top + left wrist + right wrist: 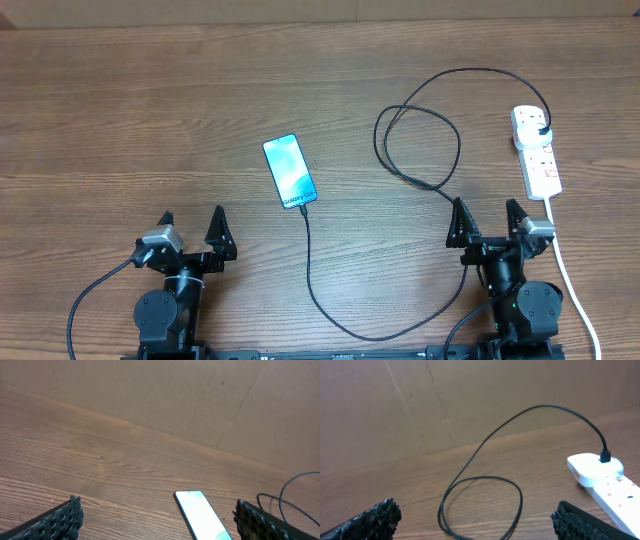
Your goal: Plug charger to phone and switch on socket
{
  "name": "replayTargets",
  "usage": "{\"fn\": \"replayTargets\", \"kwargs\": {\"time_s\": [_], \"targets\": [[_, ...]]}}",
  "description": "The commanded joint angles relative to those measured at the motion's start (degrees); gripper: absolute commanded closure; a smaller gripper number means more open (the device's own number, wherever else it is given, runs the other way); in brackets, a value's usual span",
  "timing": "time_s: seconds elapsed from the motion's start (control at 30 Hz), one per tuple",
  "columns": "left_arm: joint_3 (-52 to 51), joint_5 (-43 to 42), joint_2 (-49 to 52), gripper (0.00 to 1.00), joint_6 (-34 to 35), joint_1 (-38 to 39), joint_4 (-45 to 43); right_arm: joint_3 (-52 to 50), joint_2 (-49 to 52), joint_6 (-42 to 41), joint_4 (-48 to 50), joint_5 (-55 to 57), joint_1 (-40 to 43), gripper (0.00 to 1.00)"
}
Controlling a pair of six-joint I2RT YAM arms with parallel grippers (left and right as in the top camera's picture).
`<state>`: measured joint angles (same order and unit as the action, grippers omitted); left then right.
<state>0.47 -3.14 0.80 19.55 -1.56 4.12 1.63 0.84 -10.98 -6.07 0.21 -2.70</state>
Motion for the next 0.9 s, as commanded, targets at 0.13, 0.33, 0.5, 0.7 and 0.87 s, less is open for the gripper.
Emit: {"fn": "replayTargets", "kwargs": {"time_s": [0.13,0.33,0.5,0.7,0.87], "targets": [[-0.20,0.37,-0.48,0.00,-0.44,-0.39,0.15,-1.18,-0.70,2.14,7.23,0.42,0.20,0.00],[-0.20,0.37,-0.48,0.01,-0.44,-0.39,0.15,-1.20,-0.70,2.08,5.31,-0.37,0.20,0.00],[-0.20,0.37,-0.48,0.00,-0.44,-0.39,0.15,-1.20,-0.70,2.12,1.18,-0.94,0.20,0.00],[-0.20,0.37,-0.48,0.01,-0.44,-0.39,0.15,-1.18,-0.70,2.10,1.22,-0.76,0.20,0.00],[-0.20,0.37,-0.48,0.00,-0.44,-0.39,0.15,-1.18,-0.68,2.10,1.22,-0.76,0.20,0.00]]}}
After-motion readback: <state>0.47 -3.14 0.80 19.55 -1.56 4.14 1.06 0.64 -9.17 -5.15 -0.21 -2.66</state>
